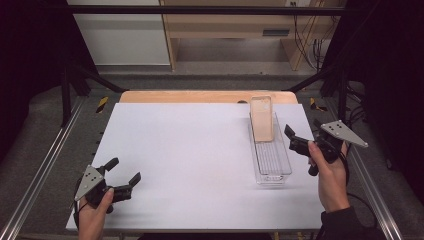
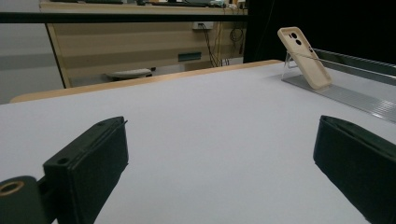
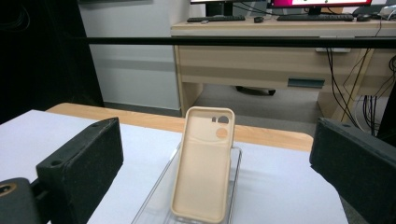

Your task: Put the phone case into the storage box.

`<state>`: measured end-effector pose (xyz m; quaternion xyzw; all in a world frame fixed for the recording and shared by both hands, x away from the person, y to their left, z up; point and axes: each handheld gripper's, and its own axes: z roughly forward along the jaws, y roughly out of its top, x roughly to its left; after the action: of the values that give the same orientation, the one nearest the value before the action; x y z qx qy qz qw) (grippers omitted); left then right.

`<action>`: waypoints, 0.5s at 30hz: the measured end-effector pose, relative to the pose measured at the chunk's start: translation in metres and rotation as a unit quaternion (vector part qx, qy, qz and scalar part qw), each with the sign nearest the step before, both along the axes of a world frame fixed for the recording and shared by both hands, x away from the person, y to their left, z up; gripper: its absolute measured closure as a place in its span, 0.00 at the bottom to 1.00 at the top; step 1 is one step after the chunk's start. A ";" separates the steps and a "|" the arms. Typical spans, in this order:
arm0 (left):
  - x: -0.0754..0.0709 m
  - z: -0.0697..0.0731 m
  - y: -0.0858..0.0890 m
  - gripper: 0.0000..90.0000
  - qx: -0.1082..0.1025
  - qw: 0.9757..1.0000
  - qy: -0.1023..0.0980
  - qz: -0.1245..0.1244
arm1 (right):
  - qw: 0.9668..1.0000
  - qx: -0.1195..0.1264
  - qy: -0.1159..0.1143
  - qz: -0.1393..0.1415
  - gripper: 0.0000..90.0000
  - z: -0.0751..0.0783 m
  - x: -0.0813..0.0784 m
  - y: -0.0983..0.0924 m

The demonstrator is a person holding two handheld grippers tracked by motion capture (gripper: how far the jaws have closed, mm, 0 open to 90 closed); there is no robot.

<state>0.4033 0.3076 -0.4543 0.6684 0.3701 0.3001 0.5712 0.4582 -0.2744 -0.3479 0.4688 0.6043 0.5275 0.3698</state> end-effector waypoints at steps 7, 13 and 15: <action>0.000 -0.001 -0.001 0.03 0.003 1.000 0.001 -0.003 | 1.000 -0.003 -0.002 0.005 0.04 -0.002 -0.007 -0.003; 0.000 -0.001 -0.001 0.03 0.004 1.000 0.001 -0.004 | 1.000 -0.007 -0.014 0.003 0.03 -0.005 -0.011 -0.006; 0.000 -0.001 -0.001 0.03 0.004 1.000 0.001 -0.004 | 1.000 -0.006 -0.017 0.002 0.03 -0.007 -0.012 -0.006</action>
<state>0.4035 0.3063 -0.4551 0.6724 0.3665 0.2992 0.5692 0.4459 -0.2809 -0.3550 0.4560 0.6025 0.5324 0.3817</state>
